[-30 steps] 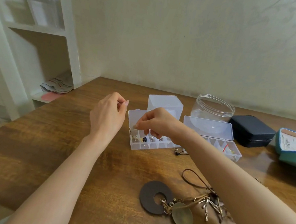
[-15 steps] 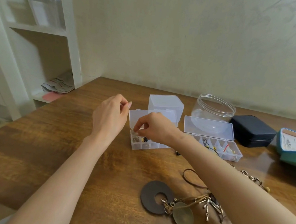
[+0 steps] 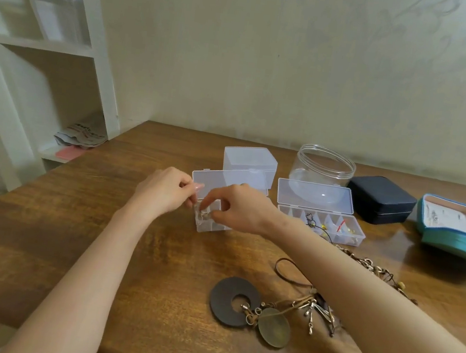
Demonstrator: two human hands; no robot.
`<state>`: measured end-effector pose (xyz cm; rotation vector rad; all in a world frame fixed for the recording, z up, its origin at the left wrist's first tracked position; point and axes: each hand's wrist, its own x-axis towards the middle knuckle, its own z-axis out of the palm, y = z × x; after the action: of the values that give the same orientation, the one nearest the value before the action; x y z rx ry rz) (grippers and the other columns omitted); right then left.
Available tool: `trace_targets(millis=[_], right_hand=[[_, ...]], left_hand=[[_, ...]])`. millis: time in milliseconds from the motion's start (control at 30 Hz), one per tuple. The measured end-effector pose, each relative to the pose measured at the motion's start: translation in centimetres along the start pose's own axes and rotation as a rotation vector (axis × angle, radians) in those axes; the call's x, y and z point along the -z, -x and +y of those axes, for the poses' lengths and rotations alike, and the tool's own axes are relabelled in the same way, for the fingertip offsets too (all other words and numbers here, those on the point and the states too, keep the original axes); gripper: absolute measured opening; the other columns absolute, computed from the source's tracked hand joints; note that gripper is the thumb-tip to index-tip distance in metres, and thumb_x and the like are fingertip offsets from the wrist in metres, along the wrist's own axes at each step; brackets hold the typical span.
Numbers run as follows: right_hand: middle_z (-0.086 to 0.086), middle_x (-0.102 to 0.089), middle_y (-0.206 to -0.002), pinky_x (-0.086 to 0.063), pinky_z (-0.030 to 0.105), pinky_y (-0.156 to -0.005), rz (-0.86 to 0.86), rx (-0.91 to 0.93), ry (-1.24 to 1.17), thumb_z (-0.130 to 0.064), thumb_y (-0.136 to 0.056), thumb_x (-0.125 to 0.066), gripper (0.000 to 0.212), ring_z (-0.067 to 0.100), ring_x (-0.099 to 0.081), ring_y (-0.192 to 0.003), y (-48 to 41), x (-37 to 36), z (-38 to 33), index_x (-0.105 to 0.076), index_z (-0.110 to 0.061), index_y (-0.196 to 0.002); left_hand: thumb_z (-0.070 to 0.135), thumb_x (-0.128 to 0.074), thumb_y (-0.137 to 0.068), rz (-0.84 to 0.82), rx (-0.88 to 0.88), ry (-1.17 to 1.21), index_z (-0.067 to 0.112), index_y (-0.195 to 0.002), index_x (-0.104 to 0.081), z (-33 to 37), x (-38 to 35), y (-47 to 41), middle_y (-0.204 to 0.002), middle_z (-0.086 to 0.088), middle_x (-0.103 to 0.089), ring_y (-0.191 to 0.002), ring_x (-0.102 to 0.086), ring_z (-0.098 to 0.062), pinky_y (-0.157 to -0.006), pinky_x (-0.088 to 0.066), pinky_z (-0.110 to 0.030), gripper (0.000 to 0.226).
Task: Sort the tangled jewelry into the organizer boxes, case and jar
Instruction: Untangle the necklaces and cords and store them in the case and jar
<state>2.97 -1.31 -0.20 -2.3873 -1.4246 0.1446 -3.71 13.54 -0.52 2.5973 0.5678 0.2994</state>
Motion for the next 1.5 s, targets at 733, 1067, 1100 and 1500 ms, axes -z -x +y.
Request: trace_targets(millis=[733,1067,1100,1500], right_hand=[[-0.016,-0.051,-0.101,-0.042,0.020,-0.070,-0.240,0.032,0.049,-0.045,-0.073,-0.076,0.035,-0.003,-0.048,-0.084,13.8,2.9,2.6,-0.057,-0.044,-0.102],[-0.012,-0.062,-0.086,-0.043,0.014,-0.062,0.130,-0.102,-0.163,-0.033,-0.081,-0.071,0.014,0.000,-0.053,-0.072,14.1,5.4,7.4,-0.069,-0.026,-0.093],[-0.010,-0.064,-0.085,-0.043,0.014,-0.060,0.152,-0.143,-0.182,-0.032,-0.081,-0.072,0.014,0.002,-0.053,-0.068,14.4,6.1,8.5,-0.069,-0.026,-0.093],[-0.012,-0.062,-0.080,-0.043,0.011,-0.058,0.276,-0.368,-0.170,-0.021,-0.086,-0.068,0.009,-0.006,-0.054,-0.067,17.4,5.4,14.6,-0.068,-0.029,-0.088]], left_hand=[[0.048,-0.077,-0.070,-0.777,-0.506,-0.104,0.032,-0.115,-0.045,5.0,-0.6,7.3,-0.109,0.020,-0.046,-0.091,-0.045,0.013,-0.073,-0.040,-0.006,0.058],[0.033,-0.078,-0.072,-0.742,-0.607,-0.230,0.043,-0.106,-0.039,6.7,-2.5,7.0,-0.106,0.022,-0.032,-0.098,-0.033,0.006,-0.076,-0.035,-0.013,0.052],[0.029,-0.078,-0.074,-0.778,-0.619,-0.217,0.044,-0.104,-0.041,7.1,-2.6,6.8,-0.106,0.023,-0.031,-0.099,-0.032,0.008,-0.075,-0.034,-0.012,0.050],[0.031,-0.064,-0.087,-0.546,-0.681,0.004,0.034,-0.094,-0.060,11.4,-3.1,2.8,-0.099,0.019,-0.054,-0.092,-0.050,0.004,-0.075,-0.038,-0.007,0.008]])
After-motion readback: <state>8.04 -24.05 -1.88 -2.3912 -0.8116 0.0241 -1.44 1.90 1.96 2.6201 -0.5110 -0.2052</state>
